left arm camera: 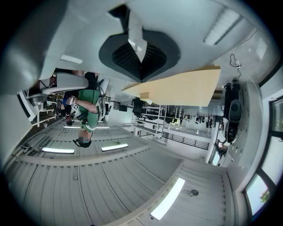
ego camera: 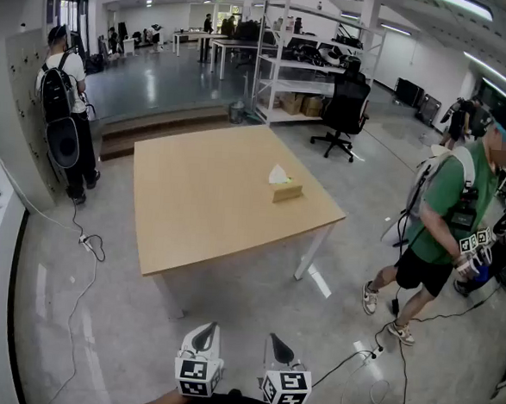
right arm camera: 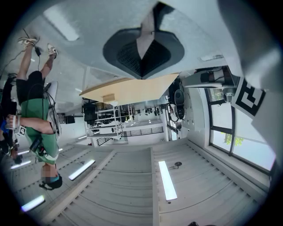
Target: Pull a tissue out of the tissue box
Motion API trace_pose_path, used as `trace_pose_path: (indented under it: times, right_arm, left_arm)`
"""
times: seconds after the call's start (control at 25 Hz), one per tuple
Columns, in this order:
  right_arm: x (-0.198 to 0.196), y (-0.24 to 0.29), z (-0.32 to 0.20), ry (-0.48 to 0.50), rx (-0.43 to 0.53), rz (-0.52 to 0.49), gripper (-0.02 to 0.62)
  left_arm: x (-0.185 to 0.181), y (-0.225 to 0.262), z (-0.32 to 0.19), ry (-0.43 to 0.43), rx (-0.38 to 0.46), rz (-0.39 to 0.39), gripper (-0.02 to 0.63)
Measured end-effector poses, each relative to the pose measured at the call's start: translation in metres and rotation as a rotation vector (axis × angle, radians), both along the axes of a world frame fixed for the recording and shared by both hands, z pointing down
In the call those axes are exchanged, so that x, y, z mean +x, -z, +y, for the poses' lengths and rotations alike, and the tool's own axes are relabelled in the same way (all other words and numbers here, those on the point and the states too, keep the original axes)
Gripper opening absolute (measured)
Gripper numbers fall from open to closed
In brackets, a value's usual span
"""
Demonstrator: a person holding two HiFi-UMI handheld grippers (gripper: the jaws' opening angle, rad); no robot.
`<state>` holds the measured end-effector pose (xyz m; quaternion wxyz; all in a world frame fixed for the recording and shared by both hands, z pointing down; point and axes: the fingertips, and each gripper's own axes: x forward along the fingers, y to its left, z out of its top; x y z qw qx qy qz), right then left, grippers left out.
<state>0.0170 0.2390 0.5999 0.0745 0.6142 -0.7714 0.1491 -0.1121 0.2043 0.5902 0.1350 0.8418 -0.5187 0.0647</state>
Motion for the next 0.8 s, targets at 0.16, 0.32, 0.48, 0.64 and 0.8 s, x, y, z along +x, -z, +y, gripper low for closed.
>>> trace_pose_path:
  times: [0.16, 0.32, 0.48, 0.64, 0.8]
  right_arm:
    - [0.002, 0.001, -0.010, -0.003, 0.001, 0.002, -0.011]
    - [0.000, -0.002, -0.012, -0.006, -0.005, 0.006, -0.011]
    - [-0.004, -0.007, -0.013, 0.001, -0.019, 0.010, -0.011]
    - [-0.005, -0.008, -0.013, 0.012, -0.027, 0.009, -0.011]
    - [-0.005, -0.011, -0.014, 0.019, -0.047, -0.028, -0.009]
  left_arm:
    - [-0.004, -0.012, -0.011, 0.000, 0.012, -0.017, 0.018]
    - [-0.005, -0.010, -0.013, -0.005, 0.004, -0.009, 0.017]
    - [-0.009, -0.012, -0.014, 0.004, 0.002, -0.011, 0.018]
    - [-0.012, -0.008, -0.013, 0.020, -0.004, -0.005, 0.018]
    - [-0.011, -0.007, -0.012, 0.023, -0.009, 0.001, 0.018]
